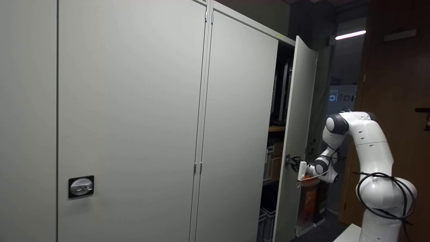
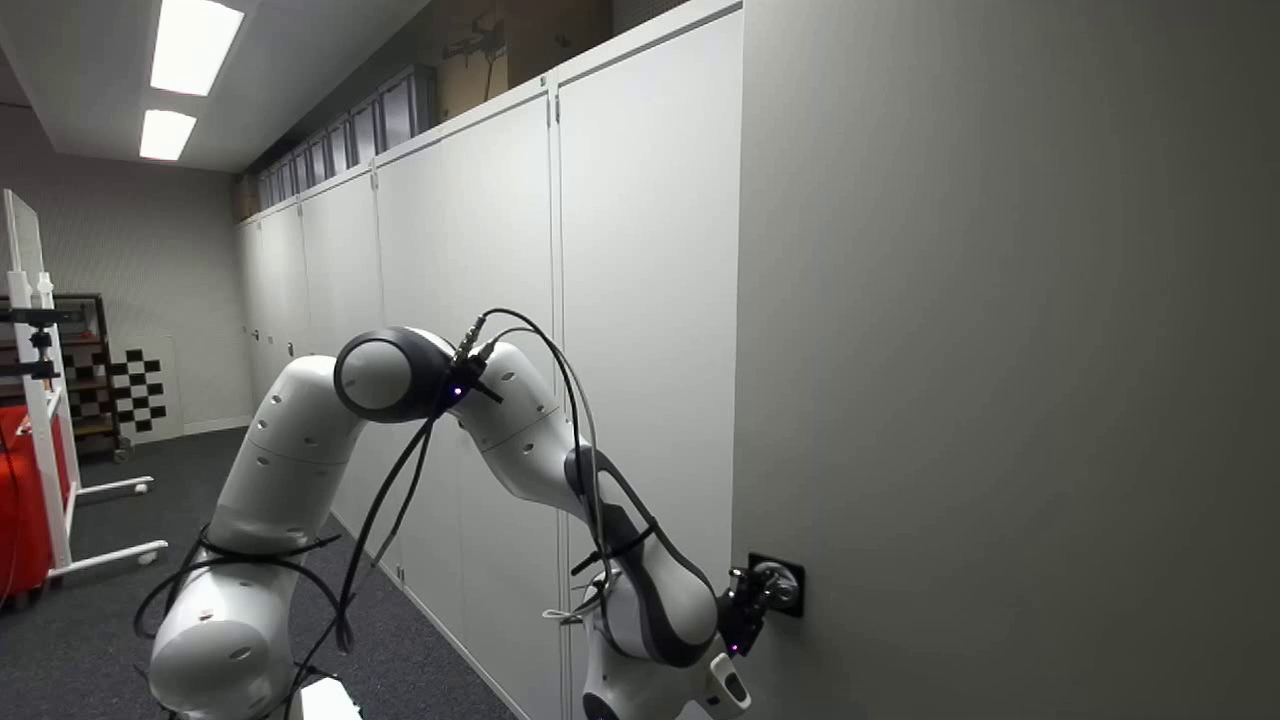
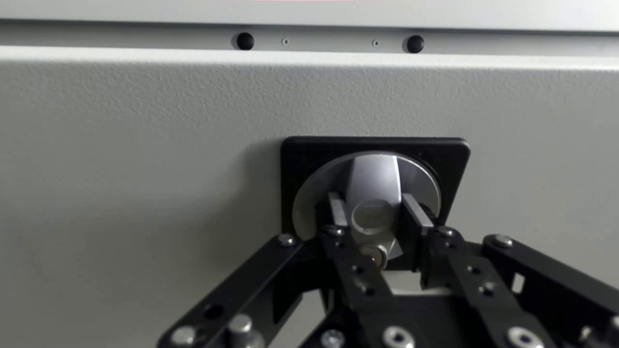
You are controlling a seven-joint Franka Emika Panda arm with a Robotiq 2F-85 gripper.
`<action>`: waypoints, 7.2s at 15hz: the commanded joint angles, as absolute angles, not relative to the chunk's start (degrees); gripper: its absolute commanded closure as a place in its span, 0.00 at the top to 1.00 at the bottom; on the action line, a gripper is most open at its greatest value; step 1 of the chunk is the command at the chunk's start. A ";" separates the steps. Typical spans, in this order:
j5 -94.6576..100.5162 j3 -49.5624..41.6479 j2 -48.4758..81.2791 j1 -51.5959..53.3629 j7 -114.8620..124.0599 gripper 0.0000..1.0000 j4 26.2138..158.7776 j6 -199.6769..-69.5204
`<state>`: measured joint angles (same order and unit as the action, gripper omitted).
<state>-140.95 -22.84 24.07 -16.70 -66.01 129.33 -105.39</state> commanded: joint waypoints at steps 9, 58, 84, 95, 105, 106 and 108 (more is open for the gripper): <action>-133.29 -25.92 15.81 -19.67 -68.25 0.08 138.15 -99.30; -114.28 -35.52 19.87 -29.87 -68.18 0.08 134.45 -91.10; -109.72 -39.15 21.85 -33.65 -67.29 0.08 132.42 -88.11; -109.58 -39.32 22.65 -35.79 -67.33 0.81 130.71 -87.37; -107.26 -39.57 21.43 -37.34 -69.98 1.00 130.32 -88.10; -106.11 -39.69 21.33 -37.22 -70.88 1.00 130.42 -88.24; -103.36 -40.06 20.76 -36.95 -73.17 1.00 130.81 -88.91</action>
<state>-107.22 -39.27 21.97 -36.95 -70.16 130.58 -89.02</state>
